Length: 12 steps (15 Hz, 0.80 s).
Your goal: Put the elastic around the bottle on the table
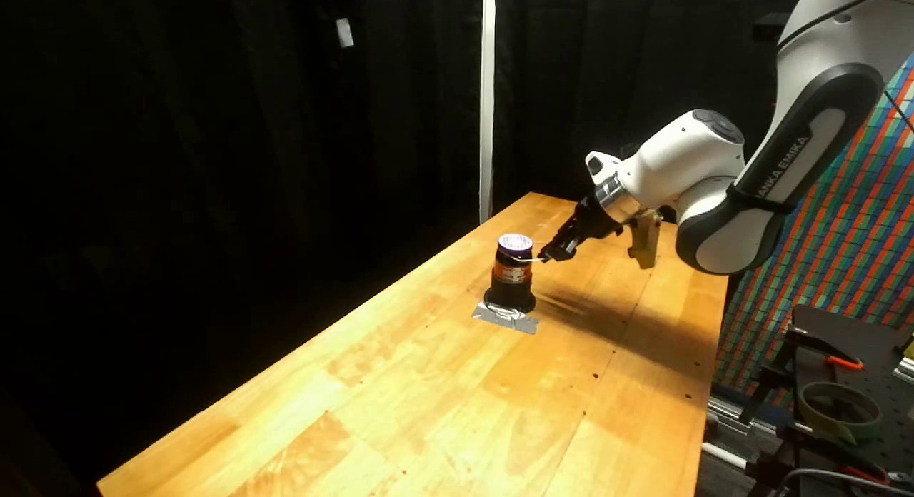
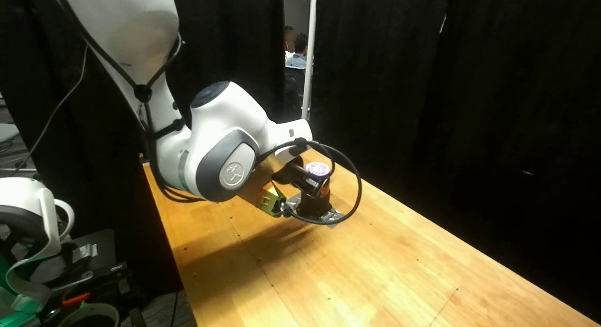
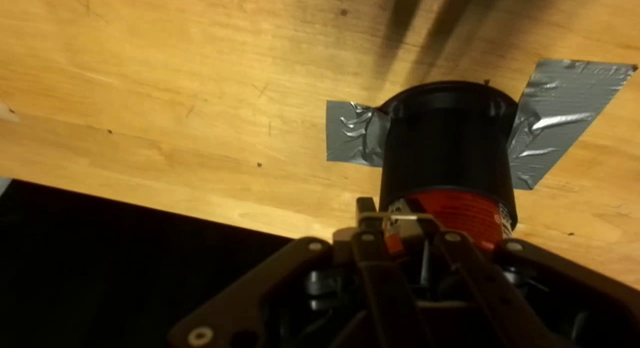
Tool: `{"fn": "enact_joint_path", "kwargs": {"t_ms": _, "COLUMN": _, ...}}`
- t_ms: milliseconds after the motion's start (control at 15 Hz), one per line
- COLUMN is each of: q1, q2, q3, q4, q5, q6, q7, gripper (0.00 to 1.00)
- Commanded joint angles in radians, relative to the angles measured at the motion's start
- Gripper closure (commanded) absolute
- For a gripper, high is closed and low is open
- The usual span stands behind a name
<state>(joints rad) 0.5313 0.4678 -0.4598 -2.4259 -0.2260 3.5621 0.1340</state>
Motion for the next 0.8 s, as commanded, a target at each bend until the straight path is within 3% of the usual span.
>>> {"fn": "enact_joint_path", "kwargs": {"t_ms": 0, "q1": -0.075, "q2": 0.041, "q3": 0.106, "q4": -0.037, "q5": 0.148, "q6": 0.219, "q7": -0.178, "gripper": 0.8}}
{"fn": "enact_joint_path", "kwargs": {"t_ms": 333, "q1": -0.23, "q2": 0.108, "q3": 0.292, "q4": -0.05, "q5": 0.208, "q6": 0.477, "q7": -0.298, "gripper": 0.8}}
{"fn": "enact_joint_path", "kwargs": {"t_ms": 733, "q1": -0.328, "q2": 0.178, "q3": 0.382, "q4": -0.04, "q5": 0.188, "q6": 0.67, "q7": -0.351, "gripper": 0.79}}
